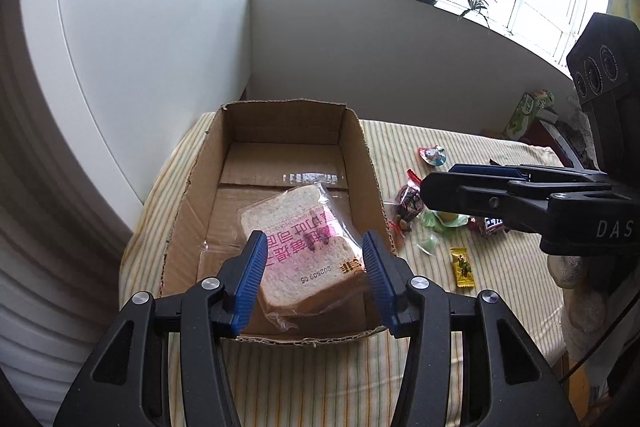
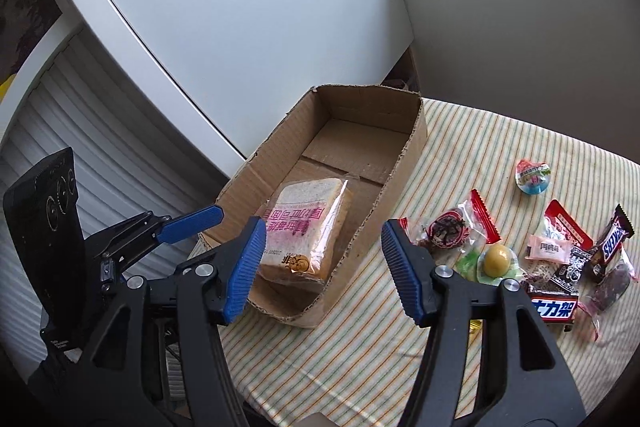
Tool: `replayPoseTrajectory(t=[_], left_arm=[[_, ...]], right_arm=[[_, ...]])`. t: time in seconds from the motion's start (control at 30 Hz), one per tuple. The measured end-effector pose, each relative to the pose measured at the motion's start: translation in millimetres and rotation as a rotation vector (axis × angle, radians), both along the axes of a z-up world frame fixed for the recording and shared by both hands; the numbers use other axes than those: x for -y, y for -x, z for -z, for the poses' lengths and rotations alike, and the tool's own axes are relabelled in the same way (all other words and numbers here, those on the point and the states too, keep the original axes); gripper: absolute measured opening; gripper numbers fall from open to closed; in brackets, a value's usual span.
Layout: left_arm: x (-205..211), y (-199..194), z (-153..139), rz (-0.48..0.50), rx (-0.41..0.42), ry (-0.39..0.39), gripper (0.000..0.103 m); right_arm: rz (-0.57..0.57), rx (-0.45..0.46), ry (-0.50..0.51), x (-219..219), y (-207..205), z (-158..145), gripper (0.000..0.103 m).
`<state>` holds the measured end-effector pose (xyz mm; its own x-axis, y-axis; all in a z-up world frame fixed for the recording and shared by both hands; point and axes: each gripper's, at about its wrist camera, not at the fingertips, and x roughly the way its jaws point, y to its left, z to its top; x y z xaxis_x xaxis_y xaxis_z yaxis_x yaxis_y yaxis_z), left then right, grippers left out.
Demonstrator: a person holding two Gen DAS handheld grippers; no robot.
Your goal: Organize snacks
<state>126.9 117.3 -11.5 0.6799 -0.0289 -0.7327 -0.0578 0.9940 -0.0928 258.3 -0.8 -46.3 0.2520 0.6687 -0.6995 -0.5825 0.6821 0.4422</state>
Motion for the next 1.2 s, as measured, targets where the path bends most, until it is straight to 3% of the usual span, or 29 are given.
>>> replayPoseTrajectory(t=[0.37, 0.67, 0.8, 0.93, 1.2], left_arm=[[45.3, -0.4, 5.9, 0.091, 0.003, 0.045, 0.048], [94.6, 0.5, 24.5, 0.177, -0.033, 0.082, 0.048], [107.9, -2.9, 37.1, 0.193, -0.064, 0.100, 0.048], [117.2, -6.4, 46.7, 0.201, -0.088, 0.104, 0.048], [127.5, -22.7, 64.2, 0.213, -0.140, 0.108, 0.048]], right_arm=[[0.130, 0.055, 0.077, 101.0, -2.4, -5.5, 0.063], [0.203, -0.009, 0.122, 178.3, -18.6, 16.0, 0.061], [0.114, -0.023, 0.131, 176.2, -20.8, 25.8, 0.047], [0.017, -0.062, 0.145, 160.8, -25.9, 43.0, 0.043], [-0.068, -0.092, 0.200, 126.3, -49.1, 74.8, 0.038]])
